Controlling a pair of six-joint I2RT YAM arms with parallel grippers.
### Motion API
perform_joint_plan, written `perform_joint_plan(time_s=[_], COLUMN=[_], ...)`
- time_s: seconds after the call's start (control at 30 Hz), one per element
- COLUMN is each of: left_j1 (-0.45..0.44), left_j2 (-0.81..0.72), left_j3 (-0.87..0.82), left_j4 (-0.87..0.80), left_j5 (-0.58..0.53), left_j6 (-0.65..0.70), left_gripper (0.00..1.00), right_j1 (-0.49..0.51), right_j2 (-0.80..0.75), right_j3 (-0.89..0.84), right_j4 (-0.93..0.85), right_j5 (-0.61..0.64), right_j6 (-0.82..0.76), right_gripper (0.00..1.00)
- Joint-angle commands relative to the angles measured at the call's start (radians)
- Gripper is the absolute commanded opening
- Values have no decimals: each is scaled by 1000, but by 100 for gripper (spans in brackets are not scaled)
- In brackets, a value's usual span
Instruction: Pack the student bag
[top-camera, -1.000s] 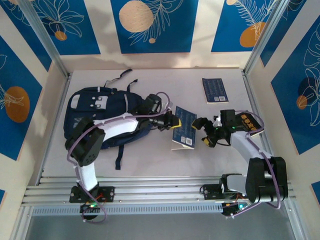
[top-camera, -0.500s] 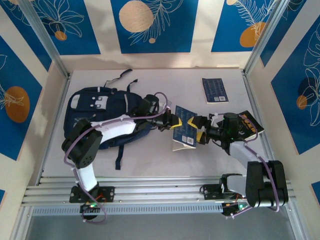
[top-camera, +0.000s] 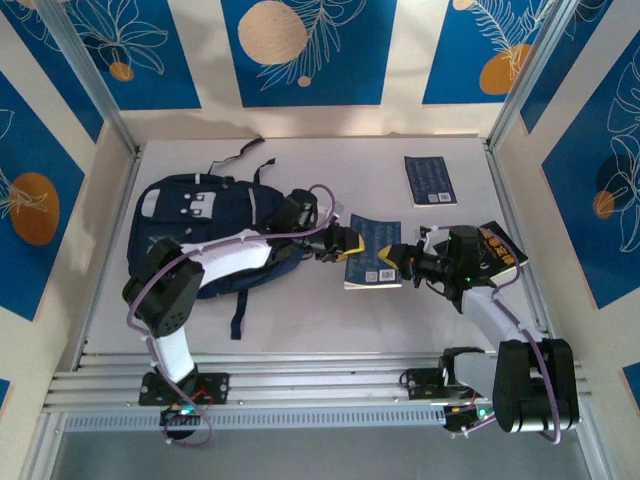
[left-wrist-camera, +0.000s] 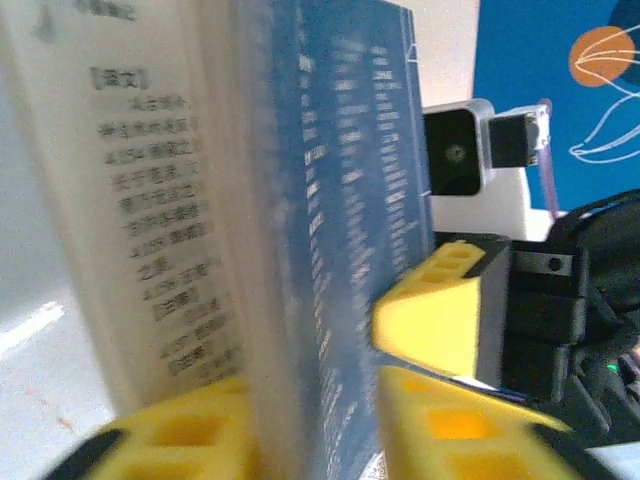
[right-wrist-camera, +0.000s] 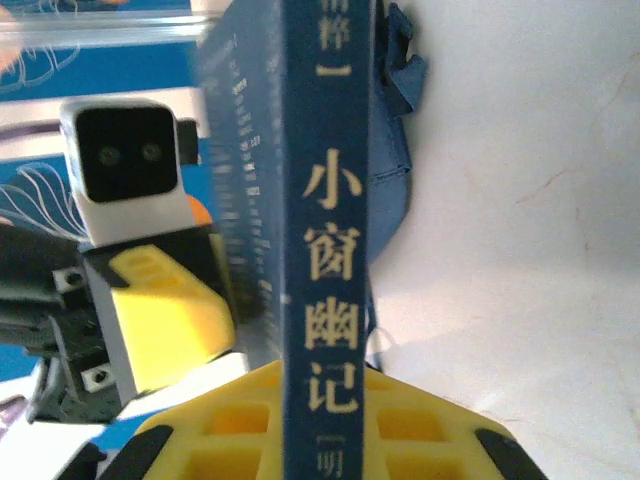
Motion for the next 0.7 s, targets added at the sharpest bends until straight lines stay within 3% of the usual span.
perform_joint_plan(time_s=[0.0,0.23,0.4,0.67], left_j1=[11,48,54,59], left_j2=[-86,-114,-78,-51], left_j3=[-1,-37,-44,-59], left_j4=[-143,-200,-74,115], left_j5=[-50,-54,24,54], left_j6=[96,118,42,-92], left_gripper=[44,56,60,60], right_j1=[0,0,7,42], right_j2=[-39,-77,-90,-147], right_j3=[52,58,40,21], right_j4=[-111,-71,45,118], right_j5=[19,-29,-73,-82], right_j6=[-80,-60,17,81], right_gripper=[0,0,0,0])
